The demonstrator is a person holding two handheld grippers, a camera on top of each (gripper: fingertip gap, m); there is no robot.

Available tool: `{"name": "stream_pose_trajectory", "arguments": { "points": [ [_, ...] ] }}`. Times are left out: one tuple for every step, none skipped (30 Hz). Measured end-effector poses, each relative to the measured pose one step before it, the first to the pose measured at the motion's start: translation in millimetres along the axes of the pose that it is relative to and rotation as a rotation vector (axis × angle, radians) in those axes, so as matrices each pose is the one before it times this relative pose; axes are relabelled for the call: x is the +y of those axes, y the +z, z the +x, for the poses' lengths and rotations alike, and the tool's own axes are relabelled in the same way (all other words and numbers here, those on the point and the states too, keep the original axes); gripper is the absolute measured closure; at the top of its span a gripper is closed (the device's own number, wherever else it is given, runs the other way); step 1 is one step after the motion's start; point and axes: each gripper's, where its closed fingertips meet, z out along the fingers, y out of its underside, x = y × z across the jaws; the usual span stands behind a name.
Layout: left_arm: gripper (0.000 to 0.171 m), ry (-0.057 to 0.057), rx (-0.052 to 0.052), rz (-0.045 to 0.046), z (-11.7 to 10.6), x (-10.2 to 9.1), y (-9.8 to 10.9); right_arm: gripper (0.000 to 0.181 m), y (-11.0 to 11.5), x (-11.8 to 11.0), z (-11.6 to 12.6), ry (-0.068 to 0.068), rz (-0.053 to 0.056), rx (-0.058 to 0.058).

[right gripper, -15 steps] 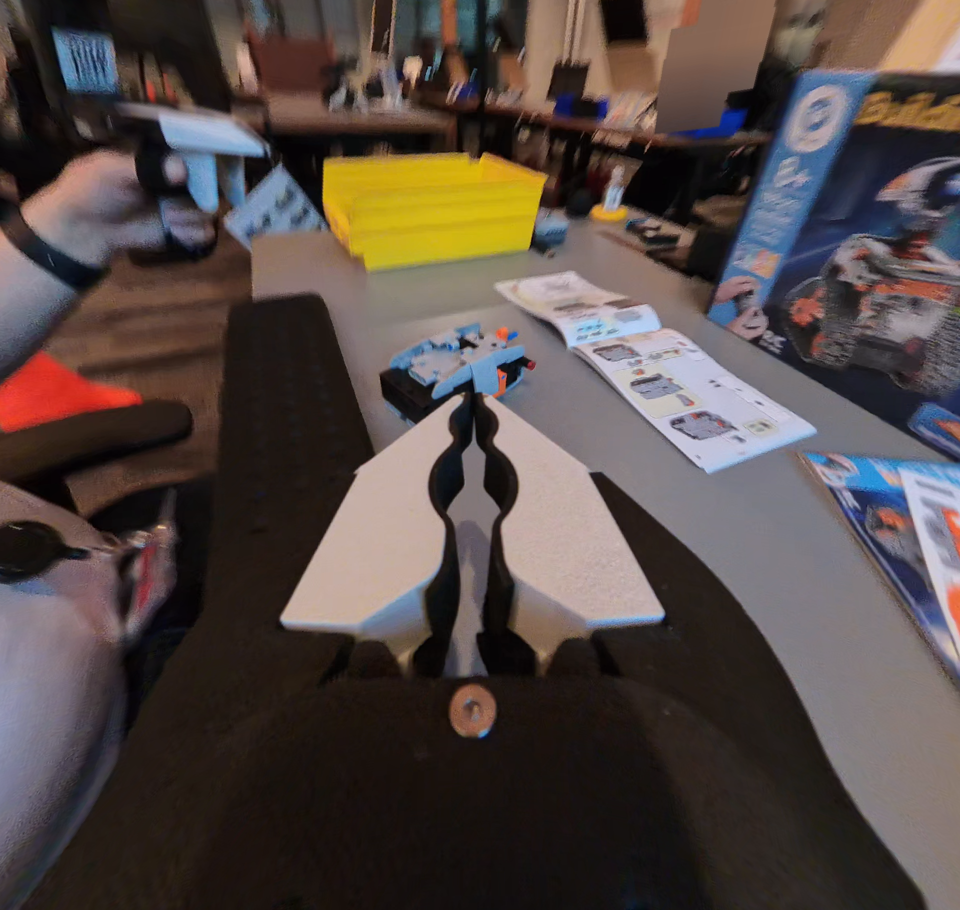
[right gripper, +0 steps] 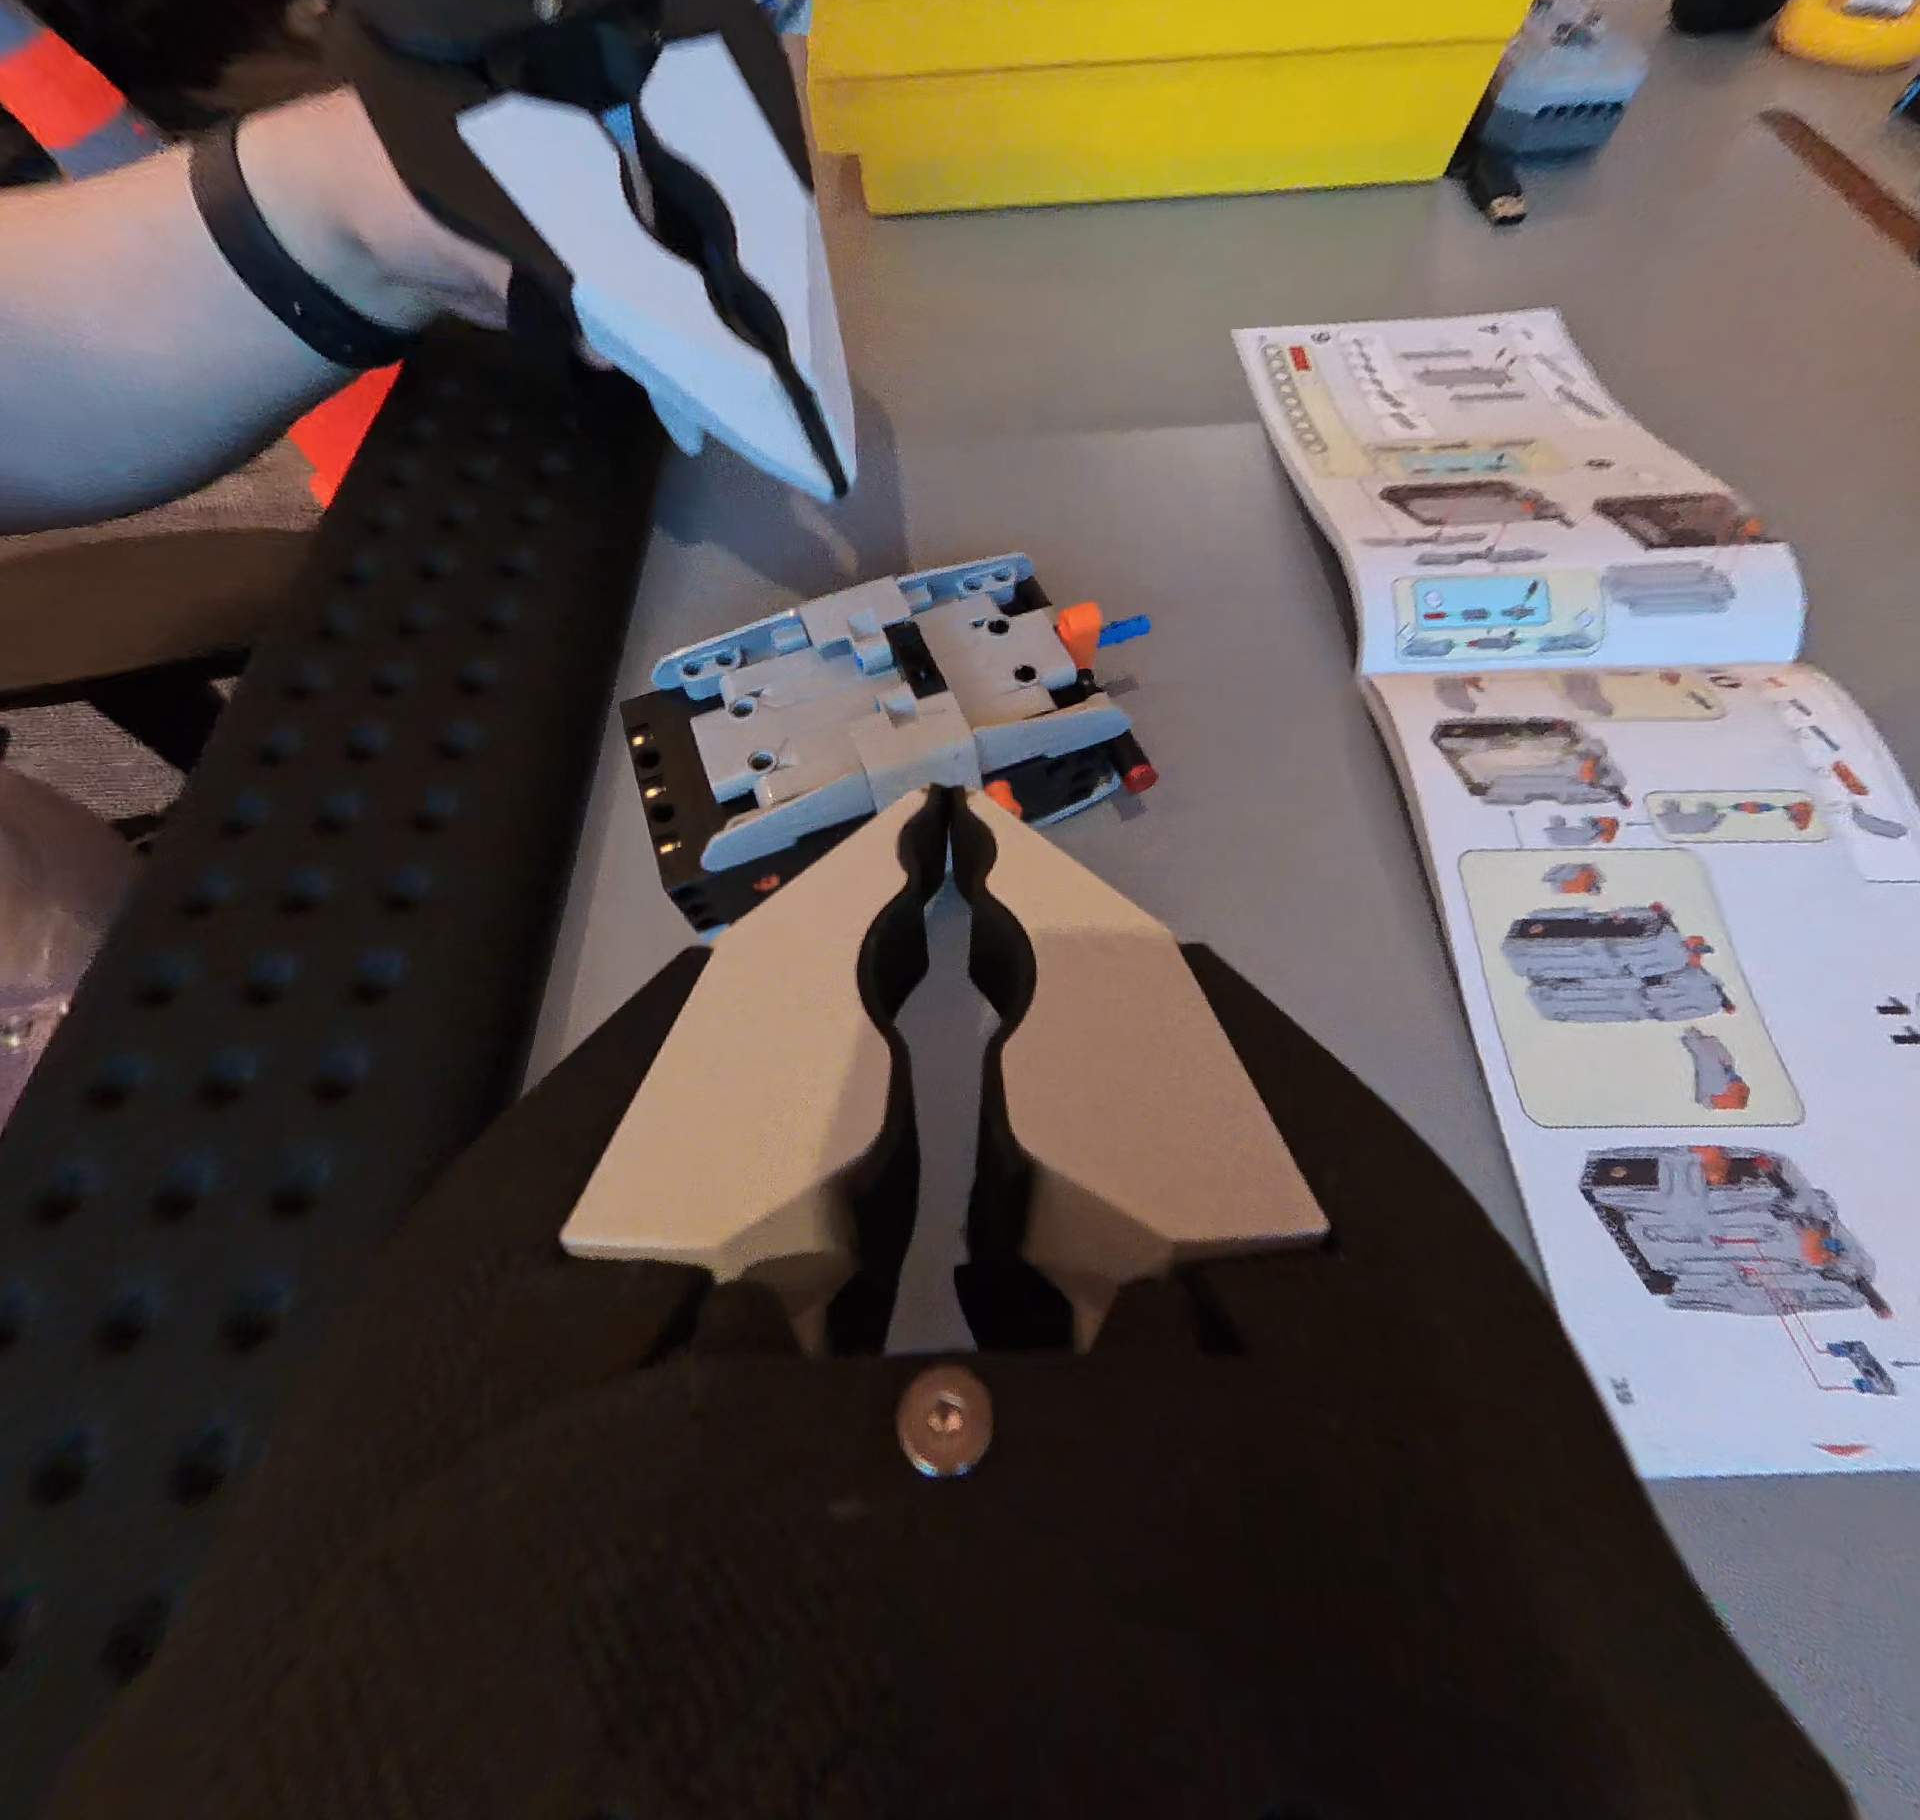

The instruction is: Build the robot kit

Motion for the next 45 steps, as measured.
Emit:
{"name": "stream_pose_trajectory", "arguments": {
  "points": [
    [0.171,0.0109,0.0179,-0.00384,0.68,-0.21,-0.73,0.181,1.85,3.38,0.82,-0.0218,-0.0278,0.0098],
    [0.171,0.0174,0.014,-0.0123,0.84,0.59,0.21,0.181,2.13,1.21,0.58,-0.0334,-0.0151,0.0127],
    [0.171,0.0132,0.0094,-0.02084,0.0,1.81,0.74,0.181,2.34,0.44,-2.32,-0.0244,-0.0095,-0.0073],
    [0.171,0.0064,0.0154,-0.02583,0.87,2.6,1.03,0.181,2.42,1.19,-0.98,-0.0099,-0.0141,-0.0026],
    [0.171,0.0027,0.0212,-0.02209,1.76,2.44,1.3,0.181,2.06,0.31,-0.5,-0.0113,-0.0042,-0.0009],
    [0.171,0.0026,0.0115,-0.01304,0.74,1.47,1.27,0.181,1.97,0.46,-1.32,-0.0096,-0.0041,-0.0068],
    [0.171,0.0042,-0.0045,-0.00777,-1.43,0.96,1.35,0.181,1.74,1.9,-0.07,-0.0035,-0.0134,-0.0017],
    [0.171,0.0052,-0.0042,-0.00718,-1.01,1.12,1.52,0.181,1.49,1.48,0.64,-0.0066,-0.0087,0.0024],
    [0.171,0.0054,0.0041,-0.01,0.48,1.37,1.72,0.181,1.01,0.78,0.44,-0.0066,-0.0043,0.0015],
    [0.171,0.0067,-0.0018,-0.01029,-0.06,1.42,1.59,0.181,0.78,0.6,0.49,-0.0014,-0.0041,0.0006],
    [0.171,0.0082,-0.0108,-0.00954,-1.31,1.44,0.96,0.181,0.33,-0.11,0.88,-0.0016,-0.0009,0.0031],
    [0.171,0.0068,-0.0051,-0.00937,-0.71,1.67,0.39,0.181,-0.34,-0.83,1.92,-0.0039,0.0036,0.0111],
    [0.171,0.0022,0.0038,-0.00428,0.47,0.91,0.12,0.181,-0.62,-1.11,1.38,-0.0049,0.0033,0.0078],
    [0.171,-0.0034,0.0014,0.00322,-0.1,-0.3,-0.11,0.181,-0.86,-1.87,1.04,-0.0062,0.0062,0.0069],
    [0.171,-0.0055,0.0002,0.00769,-0.42,-1.05,-0.15,0.181,-0.91,-2.03,1.43,-0.004,0.0061,0.0084],
    [0.171,-0.0042,0.0064,0.00546,0.51,-0.92,0.15,0.181,-0.79,-2.45,-0.07,-0.0007,0.0085,-0.0009],
    [0.171,-0.0012,0.0037,0.00027,0.24,-0.38,0.43,0.181,-0.3,-2.14,-0.2,0.0029,0.0088,-0.0029],
    [0.171,0.0032,-0.0008,-0.00476,-0.3,0.33,0.79,0.181,0.33,-1.28,-0.4,0.0031,0.0054,-0.0036],
    [0.171,0.0057,0.0025,-0.0065,0.38,0.53,1.25,0.181,1.04,0.39,-1.01,0.0015,-0.0035,-0.0067],
    [0.171,0.0034,0.0001,-0.00261,0.03,-0.1,1.29,0.181,1.55,1.23,-1.03,-0.0009,-0.0077,-0.0048],
    [0.171,-0.0005,-0.0004,0.00237,0.25,-0.64,1.37,0.181,1.61,1.32,-0.51,-0.0032,-0.0072,0.0007],
    [0.171,-0.0025,-0.0003,0.00334,0.19,-0.66,0.72,0.181,0.54,-0.1,0.25,-0.0034,0.0001,0.0052],
    [0.171,-0.0034,-0.0064,0.00336,-0.81,-0.29,0.15,0.181,-0.24,0.24,-0.33,-0.0022,-0.0013,-0.0014],
    [0.171,-0.0044,-0.0047,0.00412,-0.43,0.06,0.23,0.181,-0.15,-0.09,-0.13,0.0022,0.0023,-0.001],
    [0.171,-0.0033,-0.0026,0.00516,-0.01,0.09,-0.03,0.181,0.08,-0.1,-0.01,0.0036,0.0059,0.0005],
    [0.171,-0.0017,-0.0033,0.0044,-0.01,0.17,-0.06,0.181,0.1,-0.19,-0.04,0.0063,0.0069,0.0001],
    [0.171,0.0017,-0.0041,0.003,0.02,0.01,-0.03,0.181,0.01,0.01,-0.1,0.0029,0.0037,0.0004],
    [0.171,0.004,-0.0043,0.00068,-0.07,0.1,-0.01,0.181,-0.05,-0.03,0.13,-0.002,0.0002,0.002],
    [0.171,0.0064,-0.0033,-0.00212,-0.05,0.08,-0.12,0.181,0.1,-0.14,0.0,-0.0014,0.0002,0.0023],
    [0.171,0.0093,-0.0015,-0.00371,-0.16,0.14,-0.14,0.181,0.09,-0.17,-0.08,-0.0007,-0.0005,0.0015],
    [0.171,0.0069,-0.0048,-0.00342,-1.21,0.05,-0.5,0.181,0.28,0.05,-0.4,-0.0036,-0.0017,-0.0019],
    [0.171,0.0001,-0.0121,0.00091,-2.92,-0.58,-0.91,0.181,0.58,0.39,-0.24,-0.0007,-0.0017,-0.0017],
    [0.171,-0.0051,-0.0079,0.01232,-2.58,-2.11,-1.83,0.181,0.37,1.55,1.74,0.0,-0.0073,0.0109],
    [0.171,-0.009,0.0034,0.01927,-0.79,-3.32,-2.43,0.181,-0.07,1.42,1.16,-0.0036,-0.006,0.0078],
    [0.171,-0.0106,0.0086,0.01429,0.23,-2.8,-2.02,0.181,-0.5,0.27,1.38,-0.0006,-0.0005,0.0089],
    [0.171,-0.0074,0.0076,0.00286,0.72,-1.01,-1.28,0.181,-0.8,-0.6,1.02,0.0007,0.0043,0.0072],
    [0.171,-0.0004,0.001,-0.00862,0.24,0.96,-0.17,0.181,-0.75,-0.88,0.12,0.0009,0.0057,0.0008],
    [0.171,0.0069,-0.0018,-0.01473,0.42,2.39,0.65,0.181,-0.4,-0.55,-0.41,0.0033,0.0039,-0.0032],
    [0.171,0.0091,-0.0012,-0.01224,0.8,2.35,0.99,0.181,0.15,0.35,-0.53,0.003,-0.0007,-0.0034],
    [0.171,0.0062,-0.0018,-0.00649,0.6,1.52,1.05,0.181,0.33,1.06,-0.42,-0.001,-0.006,-0.0029],
    [0.171,0.002,-0.002,-0.00321,0.17,1.12,1.09,0.181,0.24,0.27,0.0,-0.0025,-0.0009,0.0],
    [0.171,-0.0002,-0.0002,-0.00313,0.11,1.0,0.96,0.181,0.14,-0.58,-0.08,-0.0004,0.0039,-0.001],
    [0.171,-0.0006,-0.0002,-0.00259,-0.06,0.74,0.96,0.181,-0.09,-0.89,0.04,0.0007,0.0042,-0.0015],
    [0.171,-0.0005,-0.0006,0.00202,-0.01,-0.1,0.62,0.181,-0.18,-1.24,-0.24,-0.0003,0.0054,-0.0021],
    [0.171,-0.0005,0.0039,0.00329,0.64,-0.48,0.44,0.181,-0.32,-1.42,0.3,-0.0017,0.0055,0.0023]
  ]
}}
